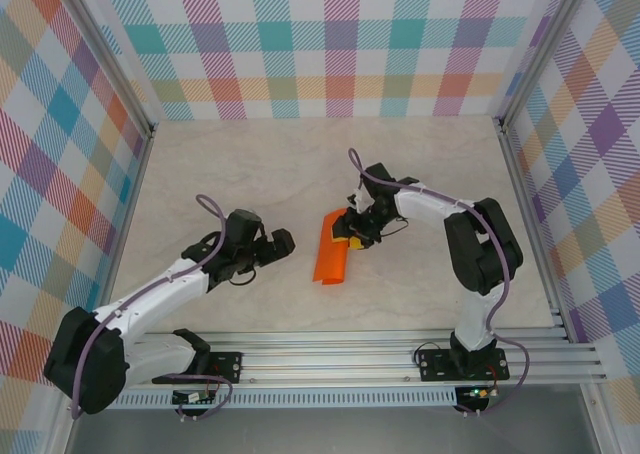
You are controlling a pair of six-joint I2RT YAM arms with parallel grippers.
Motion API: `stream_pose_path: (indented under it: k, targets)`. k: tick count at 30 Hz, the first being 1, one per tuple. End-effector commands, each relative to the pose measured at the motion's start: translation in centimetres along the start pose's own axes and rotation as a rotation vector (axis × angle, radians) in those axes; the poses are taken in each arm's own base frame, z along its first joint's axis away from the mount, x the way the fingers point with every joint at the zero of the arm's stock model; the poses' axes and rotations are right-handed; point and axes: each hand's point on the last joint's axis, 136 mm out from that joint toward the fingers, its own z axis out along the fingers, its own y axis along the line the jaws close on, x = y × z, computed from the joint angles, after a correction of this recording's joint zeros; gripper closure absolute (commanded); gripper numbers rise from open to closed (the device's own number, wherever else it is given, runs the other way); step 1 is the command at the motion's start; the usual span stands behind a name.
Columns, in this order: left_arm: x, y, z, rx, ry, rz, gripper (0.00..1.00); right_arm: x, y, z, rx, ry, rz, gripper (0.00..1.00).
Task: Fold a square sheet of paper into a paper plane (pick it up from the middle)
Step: Fold the square sheet of paper in half at the center of the table.
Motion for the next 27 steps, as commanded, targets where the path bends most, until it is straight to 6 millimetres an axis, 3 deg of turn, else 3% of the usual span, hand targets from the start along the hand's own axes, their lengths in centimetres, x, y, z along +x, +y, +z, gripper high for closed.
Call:
stream_pose_path:
  k: [1,3,5,10,27]
  targets:
    - [-0.5,-2.5,-0.1,0.074,0.022,0.022,0.00,-0.5,-1.4,-0.5,0.037,-0.029,-0.011,0.52]
    - [-0.9,-3.6,0.1,0.100,0.006,0.032,0.00,-0.4,-2.5,-0.9,0.076,-0.036,-0.007,0.49]
    - [-0.9,-4.1,0.4,0.101,0.010,0.043,0.00,-0.3,-3.5,-1.6,0.122,-0.050,-0.005,0.38]
    - [-0.6,-5.5,1.2,0.108,0.035,0.075,0.00,0.0,-5.5,-2.8,0.208,-0.072,0.004,0.28]
    - [0.7,-7.8,3.0,0.123,0.091,0.120,0.00,0.9,-9.9,-4.0,0.415,-0.104,0.062,0.27]
